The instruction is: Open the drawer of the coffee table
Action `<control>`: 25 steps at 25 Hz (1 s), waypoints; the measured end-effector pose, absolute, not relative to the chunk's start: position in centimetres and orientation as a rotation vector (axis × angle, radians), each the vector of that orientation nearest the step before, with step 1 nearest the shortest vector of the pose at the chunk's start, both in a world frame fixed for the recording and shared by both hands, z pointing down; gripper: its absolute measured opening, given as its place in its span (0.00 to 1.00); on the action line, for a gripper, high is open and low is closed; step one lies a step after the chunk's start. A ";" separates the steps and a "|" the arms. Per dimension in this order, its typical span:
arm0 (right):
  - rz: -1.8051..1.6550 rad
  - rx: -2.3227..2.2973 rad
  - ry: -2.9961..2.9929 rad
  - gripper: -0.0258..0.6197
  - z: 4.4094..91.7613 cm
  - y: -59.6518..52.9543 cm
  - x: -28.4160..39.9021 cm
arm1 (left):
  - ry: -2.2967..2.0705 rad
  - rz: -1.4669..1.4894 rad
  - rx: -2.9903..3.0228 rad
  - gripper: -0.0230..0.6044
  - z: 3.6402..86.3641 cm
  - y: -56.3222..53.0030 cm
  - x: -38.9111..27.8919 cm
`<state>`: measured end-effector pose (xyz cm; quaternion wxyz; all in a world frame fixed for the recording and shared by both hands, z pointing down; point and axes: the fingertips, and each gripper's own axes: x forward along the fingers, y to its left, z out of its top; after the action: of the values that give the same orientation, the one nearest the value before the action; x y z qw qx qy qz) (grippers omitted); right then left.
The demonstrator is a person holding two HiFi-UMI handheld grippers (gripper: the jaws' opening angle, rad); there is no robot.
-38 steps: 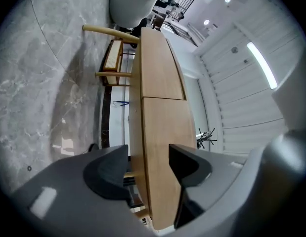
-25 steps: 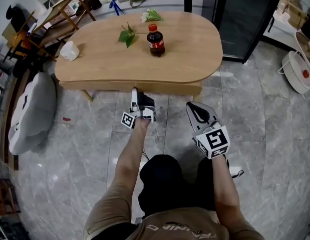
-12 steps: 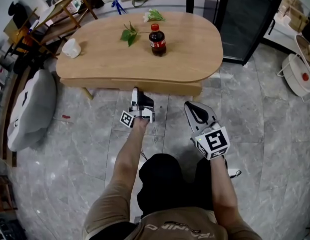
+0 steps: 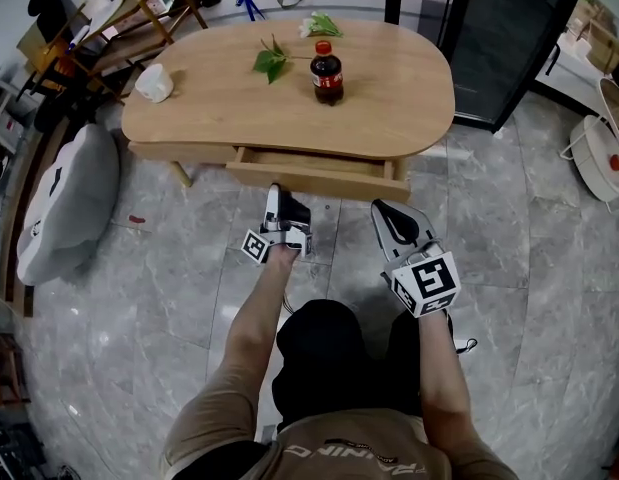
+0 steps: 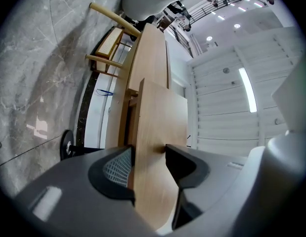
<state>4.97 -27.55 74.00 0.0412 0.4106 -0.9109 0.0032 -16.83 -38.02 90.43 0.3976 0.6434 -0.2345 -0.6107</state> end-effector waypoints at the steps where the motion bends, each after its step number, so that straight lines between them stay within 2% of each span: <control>1: 0.010 1.253 -2.792 0.04 73.9 -27.4 4.9 | -0.591 -1.548 1.631 0.35 90.5 -37.6 -16.9; 13: -0.006 1.209 -2.838 0.04 72.9 -25.7 3.9 | -0.582 -1.551 1.630 0.35 90.8 -32.9 -17.5; 25: -0.015 1.209 -2.817 0.04 73.2 -25.3 3.9 | -0.498 -1.557 1.667 0.35 91.2 -32.7 -17.7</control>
<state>3.92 -25.28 73.22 0.0382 0.3940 -0.9183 -0.0048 -17.69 -32.66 91.23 0.3928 0.6566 -0.1962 -0.6133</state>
